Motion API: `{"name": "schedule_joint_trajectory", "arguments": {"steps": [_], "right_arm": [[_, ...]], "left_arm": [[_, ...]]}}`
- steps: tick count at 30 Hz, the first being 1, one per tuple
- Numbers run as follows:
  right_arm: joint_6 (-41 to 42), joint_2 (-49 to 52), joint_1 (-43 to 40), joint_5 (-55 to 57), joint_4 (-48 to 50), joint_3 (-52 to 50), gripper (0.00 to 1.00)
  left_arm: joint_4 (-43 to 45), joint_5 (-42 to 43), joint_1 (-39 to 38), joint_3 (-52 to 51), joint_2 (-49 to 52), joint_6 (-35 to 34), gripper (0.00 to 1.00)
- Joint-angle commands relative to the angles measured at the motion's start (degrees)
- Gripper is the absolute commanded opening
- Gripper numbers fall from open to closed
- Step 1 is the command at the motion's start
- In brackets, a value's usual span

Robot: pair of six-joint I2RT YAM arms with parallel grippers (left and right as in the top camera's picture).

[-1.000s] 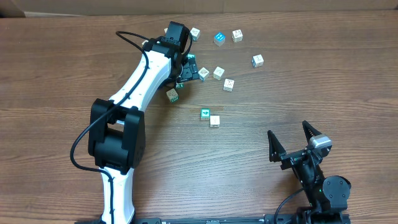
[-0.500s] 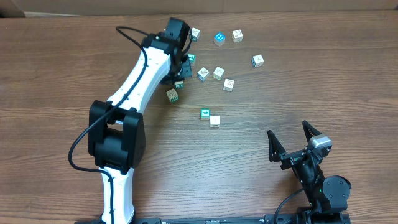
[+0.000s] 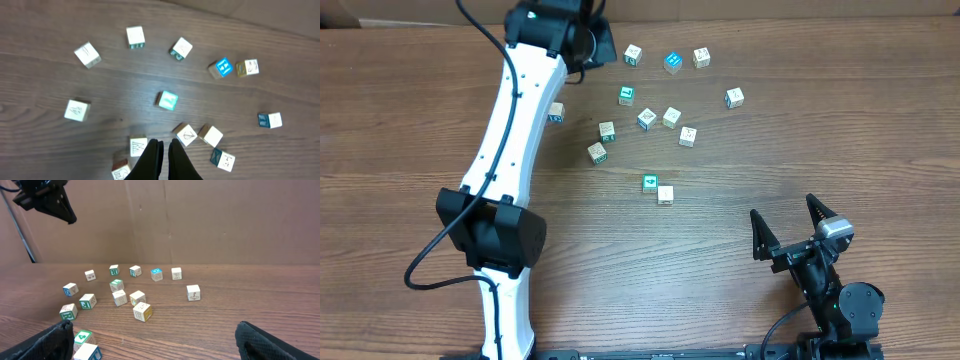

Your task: Form a circle

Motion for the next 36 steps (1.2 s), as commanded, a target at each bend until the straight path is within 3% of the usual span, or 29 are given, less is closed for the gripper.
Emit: {"name": "schedule_joint_trajectory", "arguments": {"steps": [1,10,36], "right_arm": [[-0.28,-0.52,-0.17,0.42,0.35,-0.57,1.0],[-0.28,-0.52,-0.17,0.42,0.33,-0.57,1.0],[-0.26,-0.52,-0.17,0.42,0.33,-0.57,1.0]], "left_arm": [[-0.92,-1.11,0.48,0.98,-0.74,1.42,0.04],[-4.02,-9.86,0.63,0.72,-0.68,2.69,0.04],[-3.69,-11.02,0.63,-0.17,-0.24,5.75,0.04]]}}
